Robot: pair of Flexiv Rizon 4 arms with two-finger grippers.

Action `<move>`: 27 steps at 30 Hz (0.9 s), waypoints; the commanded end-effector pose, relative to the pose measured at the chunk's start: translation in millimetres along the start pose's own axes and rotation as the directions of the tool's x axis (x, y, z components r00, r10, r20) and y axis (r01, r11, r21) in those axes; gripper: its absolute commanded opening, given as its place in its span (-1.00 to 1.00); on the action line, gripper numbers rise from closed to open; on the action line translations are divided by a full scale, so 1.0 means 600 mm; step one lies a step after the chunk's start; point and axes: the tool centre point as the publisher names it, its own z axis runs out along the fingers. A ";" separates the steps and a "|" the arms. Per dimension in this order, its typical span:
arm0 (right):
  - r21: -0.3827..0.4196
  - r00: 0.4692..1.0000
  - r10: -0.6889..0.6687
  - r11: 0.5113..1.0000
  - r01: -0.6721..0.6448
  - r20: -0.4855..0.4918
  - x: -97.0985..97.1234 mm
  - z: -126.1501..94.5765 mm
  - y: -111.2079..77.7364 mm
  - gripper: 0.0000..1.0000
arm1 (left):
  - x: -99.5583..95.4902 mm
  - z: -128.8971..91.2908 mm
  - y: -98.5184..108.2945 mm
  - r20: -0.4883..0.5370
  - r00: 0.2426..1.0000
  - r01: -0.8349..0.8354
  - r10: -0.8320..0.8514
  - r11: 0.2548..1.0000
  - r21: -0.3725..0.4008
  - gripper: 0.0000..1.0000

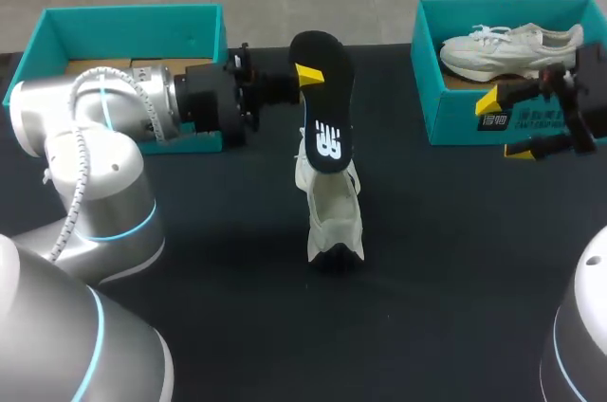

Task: Take the shoe out of the shoebox, open the shoe tongue, remove and reinsert the insole, then place the shoe into the shoebox

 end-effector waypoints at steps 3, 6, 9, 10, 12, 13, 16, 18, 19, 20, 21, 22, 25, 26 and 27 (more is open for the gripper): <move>0.019 0.999 0.010 1.000 -0.011 0.040 -0.017 0.000 -0.011 1.00 | 0.000 0.002 0.000 0.000 1.000 -0.002 0.002 1.000 -0.001 -1.00; -0.002 0.999 0.020 1.000 -0.020 0.035 -0.020 0.001 -0.013 1.00 | 0.000 0.002 0.000 0.000 1.000 -0.002 0.002 1.000 -0.001 -1.00; -0.002 0.999 0.020 1.000 -0.020 0.035 -0.020 0.001 -0.013 1.00 | 0.000 0.002 0.000 0.000 1.000 -0.002 0.002 1.000 -0.001 -1.00; -0.002 0.999 0.020 1.000 -0.020 0.035 -0.020 0.001 -0.013 1.00 | 0.000 0.002 0.000 0.000 1.000 -0.002 0.002 1.000 -0.001 -1.00; -0.002 0.999 0.020 1.000 -0.020 0.035 -0.020 0.001 -0.013 1.00 | 0.000 0.002 0.000 0.000 1.000 -0.002 0.002 1.000 -0.001 -1.00; -0.002 0.999 0.020 1.000 -0.020 0.035 -0.020 0.001 -0.013 1.00 | 0.000 0.002 0.000 0.000 1.000 -0.002 0.002 1.000 -0.001 -1.00; -0.002 0.999 0.020 1.000 -0.020 0.035 -0.020 0.001 -0.013 1.00 | 0.000 0.002 0.000 0.000 1.000 -0.002 0.002 1.000 -0.001 -1.00; -0.002 0.999 0.020 1.000 -0.020 0.035 -0.020 0.001 -0.013 1.00 | -0.009 0.001 -0.011 0.066 0.990 0.119 -0.122 0.992 0.035 -1.00; -0.002 0.999 0.020 1.000 -0.020 0.035 -0.020 0.001 -0.013 1.00 | -0.010 0.001 -0.017 0.070 0.985 0.158 -0.161 0.987 0.042 -1.00; -0.002 0.999 0.020 1.000 -0.020 0.035 -0.020 0.001 -0.013 1.00 | -0.011 0.000 -0.022 0.075 0.977 0.196 -0.200 0.979 0.059 -1.00; -0.002 0.999 0.020 1.000 -0.020 0.035 -0.020 0.001 -0.013 1.00 | -0.012 -0.001 -0.030 0.073 0.965 0.246 -0.251 0.966 0.074 -1.00; -0.002 0.999 0.020 1.000 -0.020 0.035 -0.020 0.001 -0.013 1.00 | -0.012 -0.002 -0.033 0.067 0.956 0.279 -0.285 0.957 0.084 -1.00; -0.002 0.999 0.020 1.000 -0.020 0.035 -0.020 0.001 -0.013 1.00 | -0.015 -0.008 -0.046 0.048 0.904 0.416 -0.424 0.901 0.126 -1.00; -0.002 0.999 0.020 1.000 -0.020 0.035 -0.020 0.001 -0.013 1.00 | -0.015 -0.010 -0.049 0.034 0.896 0.436 -0.443 0.891 0.127 -1.00; -0.002 0.999 0.020 1.000 -0.020 0.035 -0.020 0.001 -0.013 1.00 | -0.014 -0.013 -0.052 0.024 0.861 0.501 -0.509 0.854 0.143 -1.00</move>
